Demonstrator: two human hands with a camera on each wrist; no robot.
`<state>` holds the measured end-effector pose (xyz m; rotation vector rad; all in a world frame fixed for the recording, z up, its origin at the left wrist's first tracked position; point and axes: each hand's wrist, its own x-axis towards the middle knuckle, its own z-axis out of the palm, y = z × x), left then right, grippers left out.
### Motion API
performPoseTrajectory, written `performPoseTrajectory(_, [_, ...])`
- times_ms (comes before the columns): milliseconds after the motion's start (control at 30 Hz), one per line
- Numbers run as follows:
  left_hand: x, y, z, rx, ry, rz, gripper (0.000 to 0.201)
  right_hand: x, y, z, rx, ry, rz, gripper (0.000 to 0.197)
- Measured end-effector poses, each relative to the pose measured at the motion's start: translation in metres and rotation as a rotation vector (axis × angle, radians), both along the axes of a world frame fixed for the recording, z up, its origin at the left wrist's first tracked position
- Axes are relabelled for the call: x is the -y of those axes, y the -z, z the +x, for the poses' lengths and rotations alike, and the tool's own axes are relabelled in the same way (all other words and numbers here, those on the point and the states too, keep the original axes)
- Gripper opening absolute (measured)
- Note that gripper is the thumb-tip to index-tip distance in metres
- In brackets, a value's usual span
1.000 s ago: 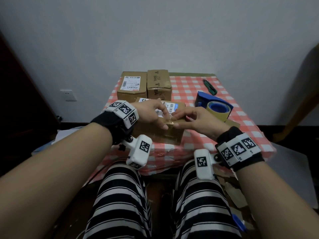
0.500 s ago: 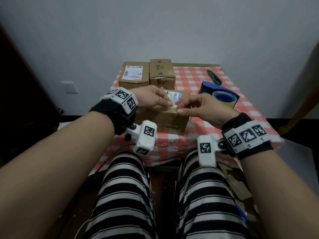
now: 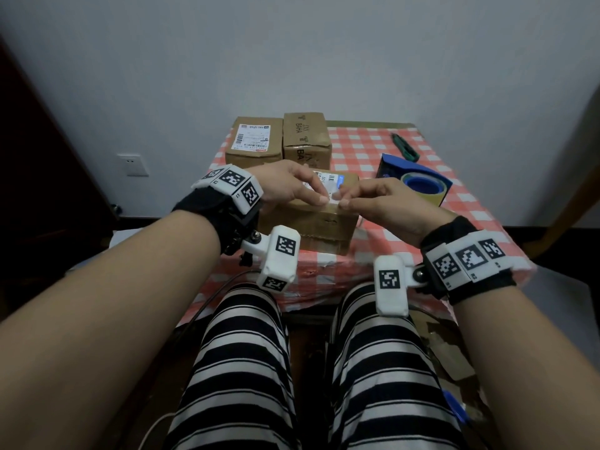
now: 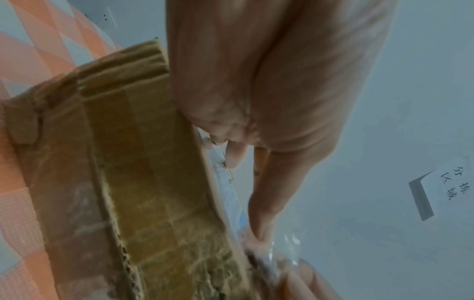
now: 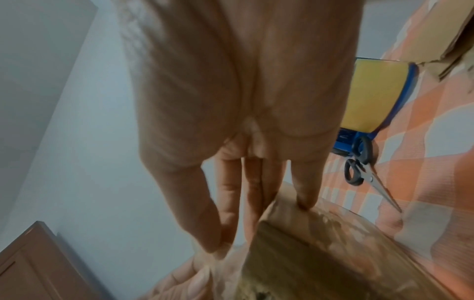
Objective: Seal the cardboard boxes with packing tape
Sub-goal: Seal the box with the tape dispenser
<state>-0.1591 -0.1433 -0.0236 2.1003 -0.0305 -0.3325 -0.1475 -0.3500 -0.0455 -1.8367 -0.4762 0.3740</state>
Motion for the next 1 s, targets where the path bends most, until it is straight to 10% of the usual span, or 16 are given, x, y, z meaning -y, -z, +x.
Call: performPoseTrajectory(1000, [0.005,0.008,0.004,0.078,-0.122,0.148,0.015,-0.010,0.005,-0.001,0.106,0.124,-0.031,0.012])
